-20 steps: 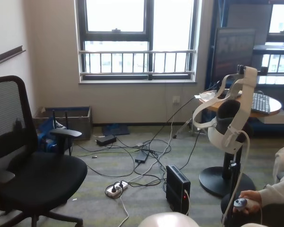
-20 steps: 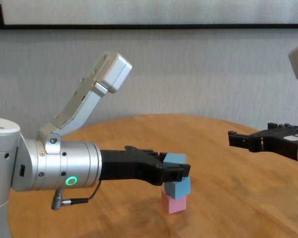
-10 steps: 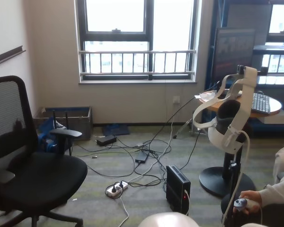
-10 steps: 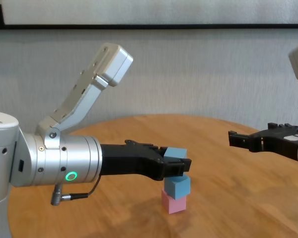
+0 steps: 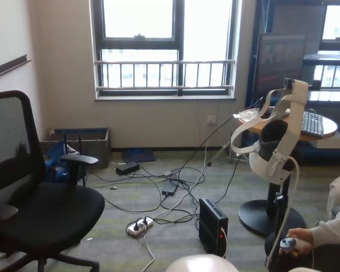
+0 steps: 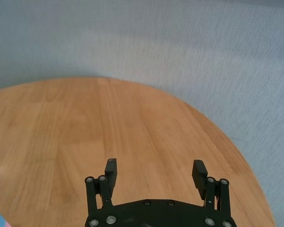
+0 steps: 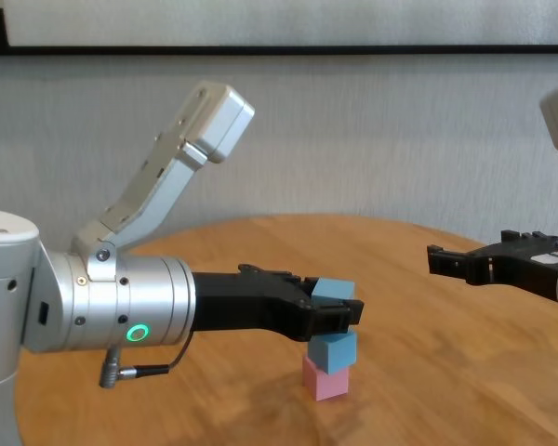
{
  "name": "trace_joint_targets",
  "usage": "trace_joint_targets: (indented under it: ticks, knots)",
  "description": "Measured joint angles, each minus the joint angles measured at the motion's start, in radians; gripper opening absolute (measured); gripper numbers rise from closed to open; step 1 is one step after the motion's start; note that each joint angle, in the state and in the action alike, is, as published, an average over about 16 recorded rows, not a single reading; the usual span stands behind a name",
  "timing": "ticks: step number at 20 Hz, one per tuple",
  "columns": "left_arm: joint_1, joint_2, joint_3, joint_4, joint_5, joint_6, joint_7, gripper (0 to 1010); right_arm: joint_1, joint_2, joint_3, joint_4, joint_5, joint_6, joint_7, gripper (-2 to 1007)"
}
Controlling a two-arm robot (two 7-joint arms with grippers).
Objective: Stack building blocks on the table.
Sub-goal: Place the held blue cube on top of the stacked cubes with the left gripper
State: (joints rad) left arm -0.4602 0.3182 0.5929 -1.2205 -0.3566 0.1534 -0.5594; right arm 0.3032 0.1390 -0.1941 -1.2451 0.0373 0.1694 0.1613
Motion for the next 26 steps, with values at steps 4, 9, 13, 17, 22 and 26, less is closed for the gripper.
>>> trace_joint_targets:
  ticks: [4, 9, 13, 17, 22, 26]
  knots:
    - [-0.005, -0.006, 0.001, 0.016, 0.000, -0.002, -0.004, 560, 0.000, 0.000, 0.000, 0.000, 0.000, 0.000, 0.000, 1005]
    - [-0.013, -0.013, 0.003, 0.038, -0.001, -0.006, -0.010, 560, 0.000, 0.000, 0.000, 0.000, 0.000, 0.000, 0.000, 1005]
    - [-0.015, -0.016, 0.002, 0.048, -0.003, -0.010, -0.012, 560, 0.000, 0.000, 0.000, 0.000, 0.000, 0.000, 0.000, 1005]
    - [-0.015, -0.018, 0.001, 0.050, -0.006, -0.012, -0.013, 560, 0.000, 0.000, 0.000, 0.000, 0.000, 0.000, 0.000, 1005]
    - [-0.011, -0.016, -0.002, 0.042, -0.009, -0.014, -0.010, 574, 0.000, 0.000, 0.000, 0.000, 0.000, 0.000, 0.000, 1005]
    - [-0.006, -0.013, -0.004, 0.030, -0.011, -0.015, -0.006, 622, 0.000, 0.000, 0.000, 0.000, 0.000, 0.000, 0.000, 1005]
